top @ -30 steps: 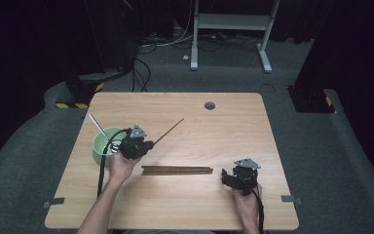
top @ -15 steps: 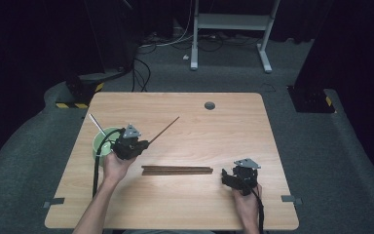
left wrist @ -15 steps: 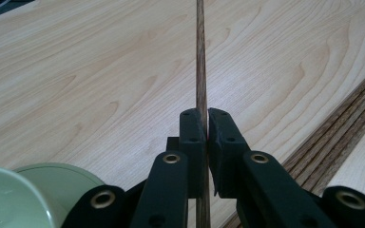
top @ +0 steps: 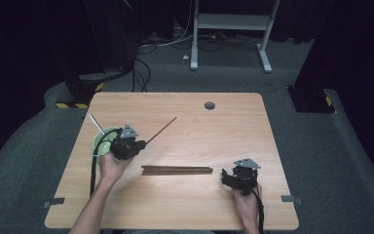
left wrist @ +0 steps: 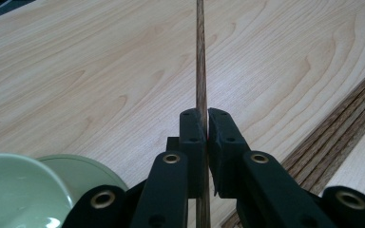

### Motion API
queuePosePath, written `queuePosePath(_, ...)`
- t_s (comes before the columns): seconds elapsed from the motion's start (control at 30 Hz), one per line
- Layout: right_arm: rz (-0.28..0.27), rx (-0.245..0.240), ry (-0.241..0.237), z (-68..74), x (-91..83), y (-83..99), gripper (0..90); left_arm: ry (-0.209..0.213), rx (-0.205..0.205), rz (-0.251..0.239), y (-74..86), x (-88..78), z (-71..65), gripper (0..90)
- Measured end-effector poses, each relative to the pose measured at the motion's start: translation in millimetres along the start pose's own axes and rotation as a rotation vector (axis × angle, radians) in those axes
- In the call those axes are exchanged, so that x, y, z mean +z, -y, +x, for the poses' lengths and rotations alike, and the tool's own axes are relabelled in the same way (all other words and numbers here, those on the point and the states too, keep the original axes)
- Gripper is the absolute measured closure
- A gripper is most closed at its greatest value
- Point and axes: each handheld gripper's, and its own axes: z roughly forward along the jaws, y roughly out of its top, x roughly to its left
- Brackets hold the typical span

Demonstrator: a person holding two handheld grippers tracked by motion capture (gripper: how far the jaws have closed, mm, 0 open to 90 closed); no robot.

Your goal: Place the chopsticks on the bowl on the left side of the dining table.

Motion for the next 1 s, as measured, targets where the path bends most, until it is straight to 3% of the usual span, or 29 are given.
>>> queuePosePath(1.0,0.0,0.001,0.0,0.1,0.0,0.0,21.4,-0.051,0.004,0.007,10.4,-28.6,17.4,84.4)
